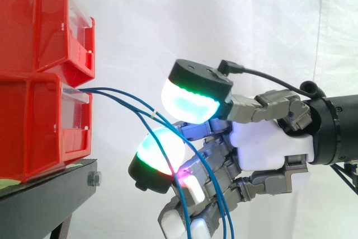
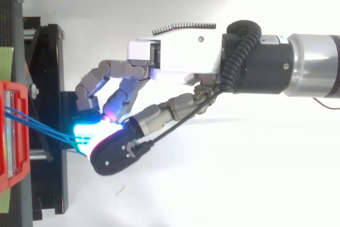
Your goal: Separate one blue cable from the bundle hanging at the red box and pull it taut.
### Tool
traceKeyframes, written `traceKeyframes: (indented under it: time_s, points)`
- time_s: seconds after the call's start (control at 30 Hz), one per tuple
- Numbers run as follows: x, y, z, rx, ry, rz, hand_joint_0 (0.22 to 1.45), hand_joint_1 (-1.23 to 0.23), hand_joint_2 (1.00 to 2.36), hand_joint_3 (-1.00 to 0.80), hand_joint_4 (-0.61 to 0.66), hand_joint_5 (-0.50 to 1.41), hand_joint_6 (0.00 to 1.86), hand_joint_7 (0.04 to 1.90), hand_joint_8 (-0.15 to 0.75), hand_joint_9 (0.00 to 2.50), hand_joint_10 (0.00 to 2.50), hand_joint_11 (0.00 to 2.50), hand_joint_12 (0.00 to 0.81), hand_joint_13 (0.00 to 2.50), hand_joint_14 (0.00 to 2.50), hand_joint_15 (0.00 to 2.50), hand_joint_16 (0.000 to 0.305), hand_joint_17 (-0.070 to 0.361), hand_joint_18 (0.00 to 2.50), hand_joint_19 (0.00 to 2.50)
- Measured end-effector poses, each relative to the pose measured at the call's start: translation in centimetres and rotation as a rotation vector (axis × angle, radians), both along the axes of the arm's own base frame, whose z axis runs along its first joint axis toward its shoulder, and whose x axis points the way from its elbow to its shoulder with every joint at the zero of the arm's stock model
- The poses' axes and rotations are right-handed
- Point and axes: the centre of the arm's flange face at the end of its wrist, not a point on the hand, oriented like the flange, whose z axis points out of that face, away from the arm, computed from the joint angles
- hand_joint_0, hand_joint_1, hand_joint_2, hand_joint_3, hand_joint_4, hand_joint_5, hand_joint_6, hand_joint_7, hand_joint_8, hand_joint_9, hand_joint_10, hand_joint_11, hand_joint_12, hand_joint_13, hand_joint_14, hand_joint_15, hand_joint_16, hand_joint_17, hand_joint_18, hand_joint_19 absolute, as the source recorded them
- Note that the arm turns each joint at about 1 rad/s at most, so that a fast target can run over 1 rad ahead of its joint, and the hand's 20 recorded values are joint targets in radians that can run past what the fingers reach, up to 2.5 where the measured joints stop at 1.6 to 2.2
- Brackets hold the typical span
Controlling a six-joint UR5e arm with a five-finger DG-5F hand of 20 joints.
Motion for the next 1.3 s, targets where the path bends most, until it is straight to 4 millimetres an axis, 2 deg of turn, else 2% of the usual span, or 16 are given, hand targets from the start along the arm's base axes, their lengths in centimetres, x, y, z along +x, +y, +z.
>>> traceKeyframes:
  time_s: [0.07,0.17,0.27,0.5,0.6,0.63,0.7,0.93,1.1,1.17,1.3]
  points:
    - [-0.01,0.04,-0.02,0.0,0.0,0.001,0.6,-0.53,1.0,-0.45,0.05,-0.14,0.87,1.09,0.288,1.01,0.02,0.89,0.318,0.83,0.02,0.47,0.036,0.082,0.79,0.51]
    - [-0.01,0.06,-0.05,0.0,0.001,0.0,0.57,-0.67,1.01,-0.21,0.08,-0.14,0.88,1.07,0.336,1.02,0.02,0.87,0.37,0.87,0.01,0.44,0.046,0.104,0.88,0.44]
    - [-0.01,0.05,-0.04,0.0,0.001,-0.001,0.58,-0.74,1.01,-0.12,0.04,-0.15,0.91,1.03,0.338,1.0,0.02,0.86,0.379,0.87,0.01,0.44,0.048,0.107,0.89,0.44]
    - [-0.01,0.03,-0.03,0.0,0.001,0.0,0.62,-0.83,1.01,-0.21,-0.01,-0.18,0.92,1.04,0.298,0.93,0.02,0.88,0.342,0.82,0.02,0.46,0.041,0.092,0.81,0.47]
    - [-0.02,0.02,-0.05,0.0,0.001,0.0,0.66,-0.85,1.01,-0.34,-0.02,-0.18,0.92,1.03,0.276,0.91,0.02,0.89,0.323,0.8,0.02,0.46,0.037,0.084,0.78,0.48]
    - [-0.02,0.03,-0.05,0.0,0.001,0.0,0.67,-0.86,1.0,-0.43,-0.01,-0.18,0.92,1.04,0.273,0.91,0.02,0.88,0.322,0.8,0.02,0.46,0.037,0.084,0.78,0.48]
    - [-0.02,0.03,-0.05,0.0,0.001,0.0,0.67,-0.86,1.0,-0.5,0.0,-0.17,0.91,1.05,0.273,0.91,0.02,0.89,0.319,0.8,0.02,0.46,0.037,0.083,0.78,0.48]
    - [-0.03,0.02,-0.06,0.0,0.001,0.0,0.57,-0.76,1.0,-0.5,0.05,-0.14,0.89,1.1,0.275,0.96,0.02,0.87,0.317,0.8,0.02,0.46,0.037,0.084,0.78,0.48]
    - [-0.03,0.0,-0.07,0.0,0.002,0.0,0.51,-0.7,1.0,-0.5,0.07,-0.13,0.88,1.06,0.294,0.99,0.02,0.86,0.33,0.82,0.02,0.46,0.04,0.09,0.81,0.48]
    - [-0.03,-0.01,-0.07,0.0,0.002,0.0,0.51,-0.62,1.0,-0.5,0.07,-0.12,0.87,1.07,0.294,1.01,0.02,0.86,0.332,0.83,0.02,0.46,0.04,0.089,0.82,0.49]
    - [-0.03,-0.01,-0.08,-0.002,0.002,0.0,0.58,-0.62,1.0,-0.5,0.04,-0.12,0.86,1.11,0.28,1.0,0.02,0.86,0.316,0.82,0.02,0.47,0.037,0.083,0.79,0.52]
